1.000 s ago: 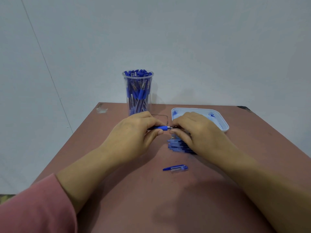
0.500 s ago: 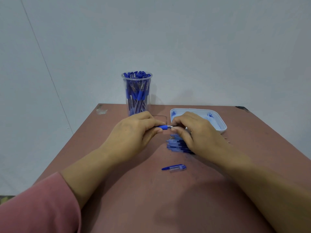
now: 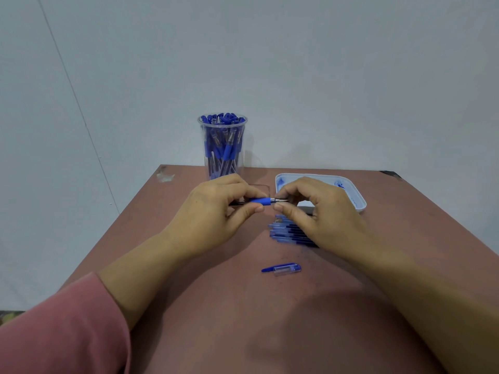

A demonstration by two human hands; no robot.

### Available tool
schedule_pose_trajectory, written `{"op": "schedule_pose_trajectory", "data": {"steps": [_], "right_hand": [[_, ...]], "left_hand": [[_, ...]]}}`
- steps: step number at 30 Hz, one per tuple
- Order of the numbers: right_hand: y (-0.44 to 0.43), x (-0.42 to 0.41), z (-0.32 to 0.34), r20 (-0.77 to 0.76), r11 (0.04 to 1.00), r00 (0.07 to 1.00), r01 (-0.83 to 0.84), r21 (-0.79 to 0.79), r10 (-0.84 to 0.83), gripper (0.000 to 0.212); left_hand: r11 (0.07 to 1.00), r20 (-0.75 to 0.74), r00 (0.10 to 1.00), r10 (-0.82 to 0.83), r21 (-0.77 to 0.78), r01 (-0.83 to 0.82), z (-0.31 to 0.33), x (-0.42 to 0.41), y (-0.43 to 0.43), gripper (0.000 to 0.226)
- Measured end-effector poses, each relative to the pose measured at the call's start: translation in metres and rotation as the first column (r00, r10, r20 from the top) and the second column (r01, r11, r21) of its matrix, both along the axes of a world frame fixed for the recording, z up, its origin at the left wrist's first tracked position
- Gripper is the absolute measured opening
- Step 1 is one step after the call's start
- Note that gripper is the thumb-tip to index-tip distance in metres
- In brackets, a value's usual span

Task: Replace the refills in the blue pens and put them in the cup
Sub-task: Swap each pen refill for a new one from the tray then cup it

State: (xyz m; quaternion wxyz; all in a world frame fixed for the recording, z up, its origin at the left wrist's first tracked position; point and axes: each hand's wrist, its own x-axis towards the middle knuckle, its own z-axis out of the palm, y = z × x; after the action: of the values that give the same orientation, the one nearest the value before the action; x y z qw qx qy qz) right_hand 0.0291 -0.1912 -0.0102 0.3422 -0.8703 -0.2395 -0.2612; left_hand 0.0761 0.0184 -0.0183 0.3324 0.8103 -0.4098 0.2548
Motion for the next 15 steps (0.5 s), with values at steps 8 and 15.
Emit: {"op": "schedule_pose_trajectory", "data": {"steps": [8,15], "right_hand": [[-0.014,-0.027,0.008,-0.362,0.962,0.932,-0.119,-0.247,0.022,0.021],[-0.006,-0.029,0.008,-0.458,0.849,0.888,-0.261,-0.460,0.024,0.019]], "left_hand": [[0.998,-0.012,1.000,0.022,-0.066,-0.023,0.005,0.004,0.005,0.022],[0.999,-0.016,0.999,0.029,0.033,-0.029,0.003,0.010,0.009,0.022]]}}
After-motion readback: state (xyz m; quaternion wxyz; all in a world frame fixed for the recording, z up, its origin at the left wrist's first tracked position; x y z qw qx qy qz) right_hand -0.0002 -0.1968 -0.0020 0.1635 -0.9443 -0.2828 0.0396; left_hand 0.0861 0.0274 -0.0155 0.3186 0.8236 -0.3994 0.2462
